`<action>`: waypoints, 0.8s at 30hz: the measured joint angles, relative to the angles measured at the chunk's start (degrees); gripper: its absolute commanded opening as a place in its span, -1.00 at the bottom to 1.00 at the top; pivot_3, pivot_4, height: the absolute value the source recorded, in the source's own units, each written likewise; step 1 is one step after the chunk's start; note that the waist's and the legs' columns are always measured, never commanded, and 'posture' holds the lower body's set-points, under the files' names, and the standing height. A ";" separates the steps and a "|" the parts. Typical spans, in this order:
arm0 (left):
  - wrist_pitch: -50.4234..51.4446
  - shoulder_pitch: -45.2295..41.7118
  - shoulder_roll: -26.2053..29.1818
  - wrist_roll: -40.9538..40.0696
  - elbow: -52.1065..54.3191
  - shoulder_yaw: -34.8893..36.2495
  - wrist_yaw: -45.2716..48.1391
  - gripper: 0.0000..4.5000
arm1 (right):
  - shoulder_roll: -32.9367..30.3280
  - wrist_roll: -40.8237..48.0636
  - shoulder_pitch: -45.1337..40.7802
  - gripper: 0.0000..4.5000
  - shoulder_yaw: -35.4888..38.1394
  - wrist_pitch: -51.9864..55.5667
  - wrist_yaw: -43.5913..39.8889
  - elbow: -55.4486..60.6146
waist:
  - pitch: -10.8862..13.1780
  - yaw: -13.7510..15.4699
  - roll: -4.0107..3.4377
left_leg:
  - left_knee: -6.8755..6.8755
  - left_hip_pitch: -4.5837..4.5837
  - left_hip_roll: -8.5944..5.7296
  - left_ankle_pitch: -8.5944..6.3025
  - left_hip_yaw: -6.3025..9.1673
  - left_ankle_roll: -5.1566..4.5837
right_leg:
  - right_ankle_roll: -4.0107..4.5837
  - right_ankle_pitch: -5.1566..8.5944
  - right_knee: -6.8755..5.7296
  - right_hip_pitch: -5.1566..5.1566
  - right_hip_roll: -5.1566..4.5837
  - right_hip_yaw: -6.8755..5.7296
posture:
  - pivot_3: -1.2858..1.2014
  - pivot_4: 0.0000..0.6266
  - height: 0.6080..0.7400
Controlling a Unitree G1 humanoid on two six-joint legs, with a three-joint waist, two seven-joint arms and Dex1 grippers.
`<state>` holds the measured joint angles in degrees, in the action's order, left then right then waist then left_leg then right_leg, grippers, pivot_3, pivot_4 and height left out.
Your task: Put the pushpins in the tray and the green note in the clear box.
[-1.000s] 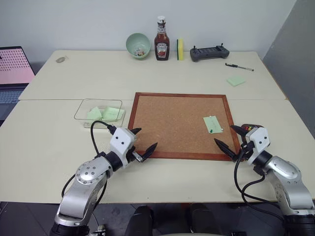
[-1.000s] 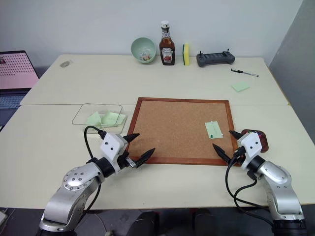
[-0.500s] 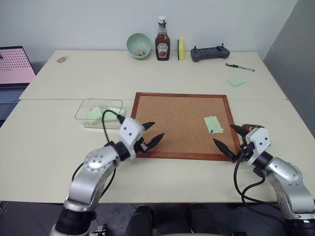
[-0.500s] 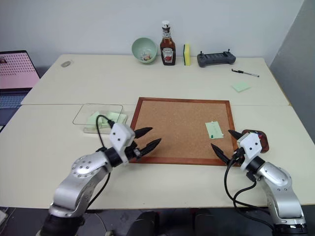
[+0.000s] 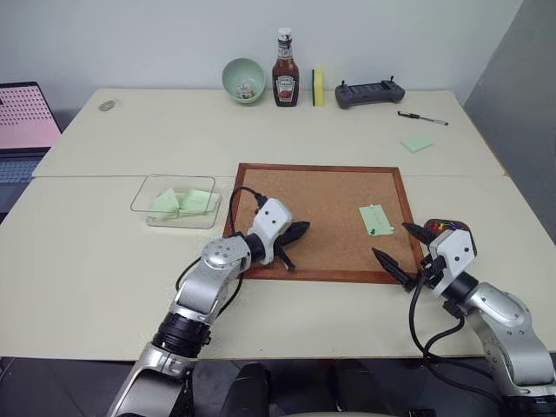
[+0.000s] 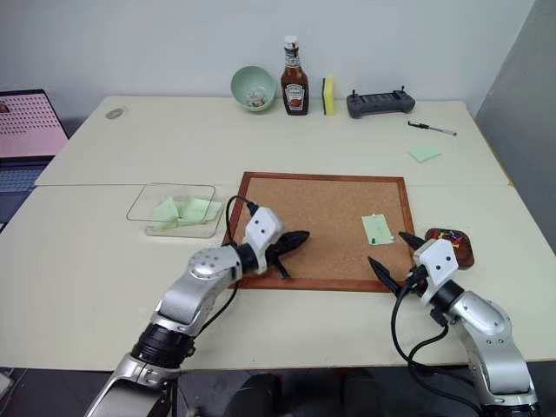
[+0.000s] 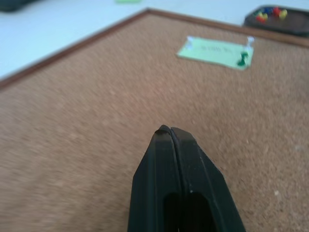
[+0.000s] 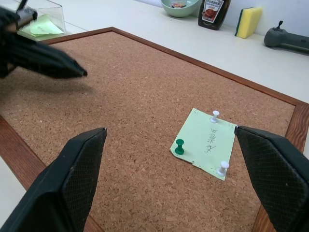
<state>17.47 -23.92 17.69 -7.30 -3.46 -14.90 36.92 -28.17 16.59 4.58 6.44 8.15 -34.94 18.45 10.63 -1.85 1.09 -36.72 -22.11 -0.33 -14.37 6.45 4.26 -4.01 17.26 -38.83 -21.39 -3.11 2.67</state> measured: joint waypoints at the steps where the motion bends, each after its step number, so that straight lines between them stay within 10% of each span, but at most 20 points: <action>1: -0.32 0.00 -0.11 0.24 -0.27 0.00 -0.03 -0.98 | 0.00 -0.04 -0.08 1.00 0.00 0.53 0.19 0.16 | 0.00 0.00 0.00 | 0.00 0.00 0.00 0.00 -0.01 0.00 | 0.00 0.00 0.00 0.00 0.00 0.01 | 0.03 -0.52 1.00; 24: -0.13 3.71 -0.96 0.84 1.28 -0.11 1.43 -0.98 | -2.15 -2.88 -27.54 1.00 -4.40 21.28 4.89 -16.17 | -0.04 -0.01 -0.07 | -0.01 0.06 -0.01 0.00 -0.02 0.00 | 0.01 0.00 -0.02 0.03 -0.01 0.01 | 0.03 -0.52 1.00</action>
<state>17.34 -20.20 16.72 -6.46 -2.18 -15.01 38.35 -30.32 13.71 -22.96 2.03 29.42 -30.05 2.28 10.59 -1.86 1.01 -36.73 -22.05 -0.34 -14.37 6.42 4.25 -4.00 17.26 -38.85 -21.36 -3.12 2.68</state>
